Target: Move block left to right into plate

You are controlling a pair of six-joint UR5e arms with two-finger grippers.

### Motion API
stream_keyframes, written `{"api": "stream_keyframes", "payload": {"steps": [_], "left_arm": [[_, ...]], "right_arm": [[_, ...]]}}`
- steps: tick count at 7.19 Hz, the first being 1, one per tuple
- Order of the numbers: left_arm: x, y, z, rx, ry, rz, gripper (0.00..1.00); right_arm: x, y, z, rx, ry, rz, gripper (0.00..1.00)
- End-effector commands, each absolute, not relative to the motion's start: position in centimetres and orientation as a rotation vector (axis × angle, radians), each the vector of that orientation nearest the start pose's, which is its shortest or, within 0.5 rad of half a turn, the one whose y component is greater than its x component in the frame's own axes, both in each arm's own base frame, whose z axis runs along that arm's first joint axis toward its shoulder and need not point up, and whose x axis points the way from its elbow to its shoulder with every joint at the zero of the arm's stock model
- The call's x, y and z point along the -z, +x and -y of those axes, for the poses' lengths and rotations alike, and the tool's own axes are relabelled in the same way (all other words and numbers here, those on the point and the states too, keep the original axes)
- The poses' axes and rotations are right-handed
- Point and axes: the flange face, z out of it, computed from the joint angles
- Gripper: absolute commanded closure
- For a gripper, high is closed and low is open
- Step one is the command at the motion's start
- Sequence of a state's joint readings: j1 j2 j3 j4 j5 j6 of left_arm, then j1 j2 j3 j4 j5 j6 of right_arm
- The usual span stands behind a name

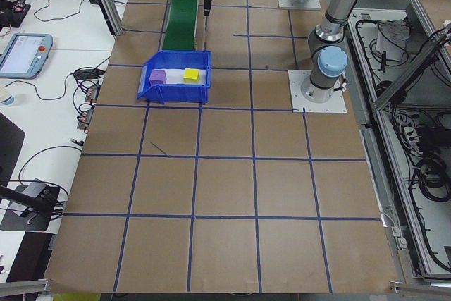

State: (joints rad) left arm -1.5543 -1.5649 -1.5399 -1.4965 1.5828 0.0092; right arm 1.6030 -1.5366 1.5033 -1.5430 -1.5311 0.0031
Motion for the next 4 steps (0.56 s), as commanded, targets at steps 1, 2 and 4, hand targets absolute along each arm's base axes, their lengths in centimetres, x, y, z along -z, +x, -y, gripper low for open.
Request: {"api": "stream_keyframes", "payload": {"steps": [1, 2, 4], "left_arm": [[-52.2, -12.2, 50.3, 0.186, -0.023, -3.119, 0.0], [-51.6, -12.2, 50.0, 0.153, -0.019, -3.111, 0.0], [-51.2, -12.0, 50.2, 0.145, -0.013, -3.116, 0.0]], "right_arm": [[-50.1, 15.4, 50.2, 0.006, -0.045, -3.101, 0.0], [-50.1, 15.4, 50.2, 0.006, -0.045, -3.101, 0.0], [-50.0, 15.4, 50.2, 0.006, -0.045, -3.101, 0.0]]}}
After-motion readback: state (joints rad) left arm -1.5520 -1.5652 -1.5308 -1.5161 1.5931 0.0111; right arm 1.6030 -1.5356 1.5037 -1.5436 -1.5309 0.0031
